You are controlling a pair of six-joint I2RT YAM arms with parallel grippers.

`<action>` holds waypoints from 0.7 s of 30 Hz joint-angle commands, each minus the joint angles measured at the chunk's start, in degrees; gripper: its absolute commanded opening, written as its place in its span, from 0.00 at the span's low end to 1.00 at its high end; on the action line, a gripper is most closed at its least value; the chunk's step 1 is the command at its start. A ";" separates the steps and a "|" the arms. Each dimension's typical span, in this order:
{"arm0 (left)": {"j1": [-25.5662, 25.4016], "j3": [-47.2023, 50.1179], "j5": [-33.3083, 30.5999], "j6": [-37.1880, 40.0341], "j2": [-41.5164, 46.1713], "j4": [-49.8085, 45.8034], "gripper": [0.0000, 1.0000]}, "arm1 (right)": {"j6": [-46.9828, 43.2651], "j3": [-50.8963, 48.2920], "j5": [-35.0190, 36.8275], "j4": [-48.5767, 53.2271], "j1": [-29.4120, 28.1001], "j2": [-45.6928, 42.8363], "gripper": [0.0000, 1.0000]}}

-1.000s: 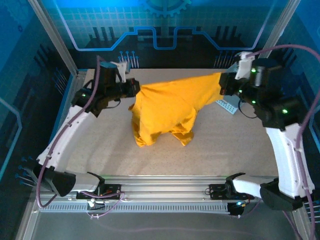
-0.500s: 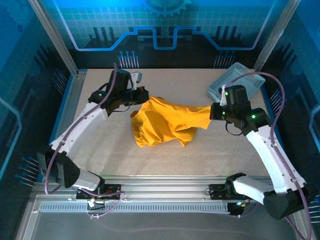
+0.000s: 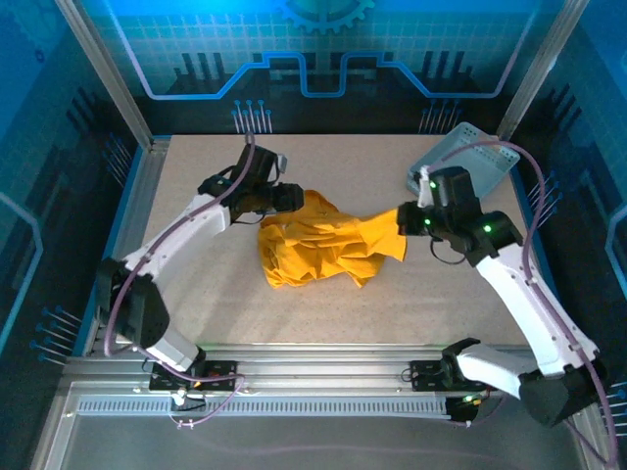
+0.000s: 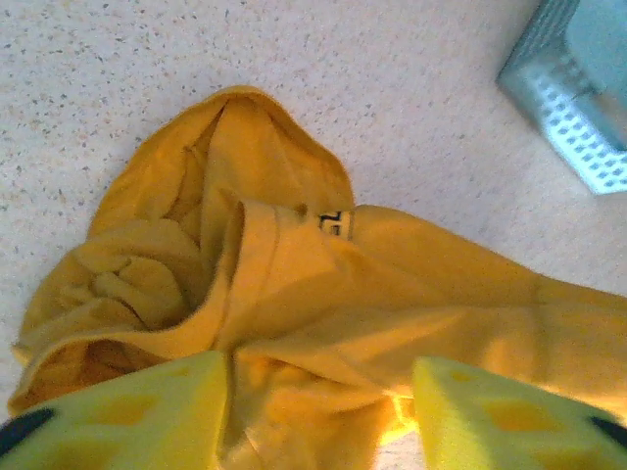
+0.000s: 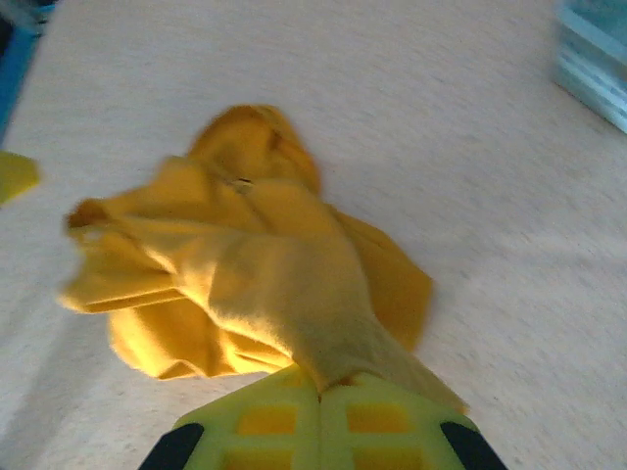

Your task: Fold the inside-out t-shirt

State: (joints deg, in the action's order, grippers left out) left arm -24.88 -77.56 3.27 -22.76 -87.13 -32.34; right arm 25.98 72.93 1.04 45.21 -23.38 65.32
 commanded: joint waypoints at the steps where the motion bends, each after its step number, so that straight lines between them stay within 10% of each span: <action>1: -2.93 4.69 3.47 6.49 9.80 9.27 0.73 | -3.31 7.60 -1.76 -2.00 -4.87 3.76 0.00; 5: -7.95 13.90 10.75 13.08 17.01 26.69 0.89 | -5.54 13.68 -2.63 -0.83 -9.45 6.74 0.00; 11: -13.04 10.15 11.84 19.34 13.43 27.50 0.89 | -8.23 17.87 -0.60 1.68 -14.69 9.26 0.00; 21: -14.59 4.57 10.11 21.22 6.42 27.65 0.67 | -8.97 17.97 -0.34 1.72 -16.65 9.38 0.00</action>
State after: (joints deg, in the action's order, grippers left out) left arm -39.29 -70.32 13.41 -2.76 -79.96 -7.16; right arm 18.11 89.32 1.06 46.26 -38.98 74.61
